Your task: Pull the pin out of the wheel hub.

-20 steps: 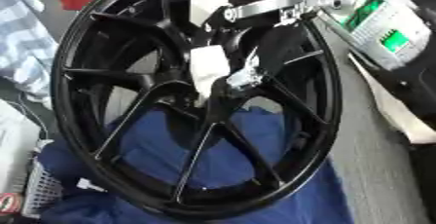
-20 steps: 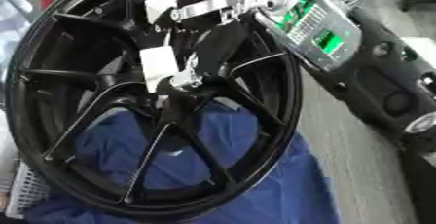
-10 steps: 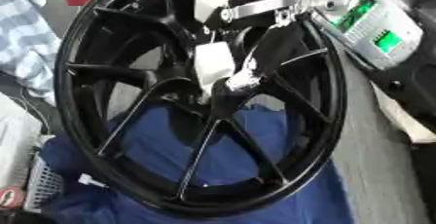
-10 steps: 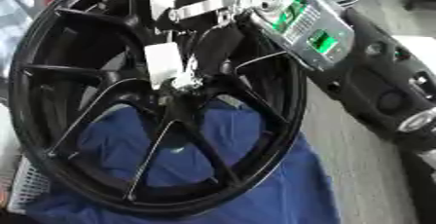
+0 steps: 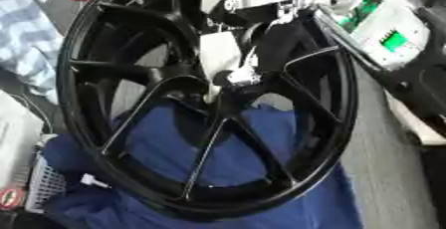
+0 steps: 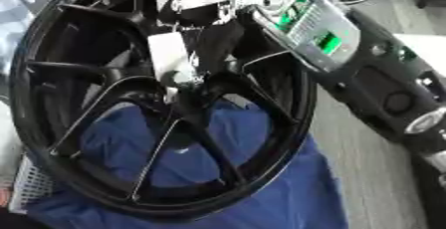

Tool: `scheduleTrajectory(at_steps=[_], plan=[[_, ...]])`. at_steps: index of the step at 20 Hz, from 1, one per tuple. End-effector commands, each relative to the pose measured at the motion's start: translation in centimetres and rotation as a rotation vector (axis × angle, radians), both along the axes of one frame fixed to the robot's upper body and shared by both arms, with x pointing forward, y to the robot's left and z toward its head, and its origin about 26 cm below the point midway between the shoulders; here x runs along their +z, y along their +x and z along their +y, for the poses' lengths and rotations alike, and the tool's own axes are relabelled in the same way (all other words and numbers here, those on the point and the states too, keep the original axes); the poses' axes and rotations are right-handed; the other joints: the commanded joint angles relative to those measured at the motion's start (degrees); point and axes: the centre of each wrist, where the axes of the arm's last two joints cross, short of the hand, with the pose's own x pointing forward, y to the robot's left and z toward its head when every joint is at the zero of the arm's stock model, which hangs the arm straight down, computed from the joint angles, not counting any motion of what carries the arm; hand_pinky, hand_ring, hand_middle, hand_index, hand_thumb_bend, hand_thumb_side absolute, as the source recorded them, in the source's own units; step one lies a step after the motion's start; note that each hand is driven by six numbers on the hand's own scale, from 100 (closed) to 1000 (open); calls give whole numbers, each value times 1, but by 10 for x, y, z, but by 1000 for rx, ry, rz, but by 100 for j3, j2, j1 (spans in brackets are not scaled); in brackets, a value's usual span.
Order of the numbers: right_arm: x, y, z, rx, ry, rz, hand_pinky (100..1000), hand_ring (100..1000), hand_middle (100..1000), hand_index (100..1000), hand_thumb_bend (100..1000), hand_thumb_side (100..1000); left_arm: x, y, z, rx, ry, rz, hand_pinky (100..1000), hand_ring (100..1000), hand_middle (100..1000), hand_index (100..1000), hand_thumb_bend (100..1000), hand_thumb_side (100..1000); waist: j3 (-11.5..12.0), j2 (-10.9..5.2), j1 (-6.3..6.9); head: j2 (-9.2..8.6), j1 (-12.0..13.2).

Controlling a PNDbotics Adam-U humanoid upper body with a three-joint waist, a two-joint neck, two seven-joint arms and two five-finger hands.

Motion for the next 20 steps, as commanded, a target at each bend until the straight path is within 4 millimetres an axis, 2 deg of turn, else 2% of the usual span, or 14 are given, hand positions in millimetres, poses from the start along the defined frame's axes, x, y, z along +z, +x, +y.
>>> scheduleTrajectory(at_steps=[1, 3, 5, 8, 13, 15, 17, 20], plan=[[19, -10, -4, 3, 32, -21, 766, 643, 489, 575, 217, 123, 11, -3, 3, 16, 19, -32, 864, 907, 780, 823, 738, 590, -31, -156, 49, -196, 28], [25, -16, -4, 1, 47, -23, 764, 634, 477, 556, 233, 111, 9, -4, 5, 21, 19, -31, 865, 908, 780, 822, 738, 590, -65, -195, 59, -478, 45], [32, -22, -4, 3, 61, -35, 760, 616, 455, 533, 247, 160, 9, -4, 6, 30, 17, -28, 865, 907, 779, 822, 736, 589, -110, -245, 69, -690, 44], [44, -30, -5, -4, 96, -57, 756, 606, 453, 515, 237, 200, 8, -4, 7, 34, 17, -25, 865, 906, 774, 820, 736, 588, -190, -310, 101, -766, 37], [70, -39, -19, -28, 205, -79, 760, 602, 452, 499, 190, 193, 6, -5, 10, 45, 24, -21, 865, 906, 773, 818, 737, 588, -264, -404, 166, -713, 10], [86, -44, -35, -45, 288, -92, 764, 601, 454, 499, 150, 169, 6, -6, 11, 53, 28, -21, 865, 905, 773, 818, 738, 588, -288, -406, 205, -676, 46], [104, -55, -65, -93, 395, -136, 765, 600, 457, 502, 103, 141, 5, -7, 13, 64, 35, -23, 864, 904, 773, 818, 738, 588, -324, -379, 240, -734, 130], [116, -70, -134, -298, 572, -234, 773, 604, 458, 504, 100, 103, 2, -10, 18, 95, 44, -26, 864, 903, 773, 819, 739, 587, -402, -306, 286, -957, 293]])
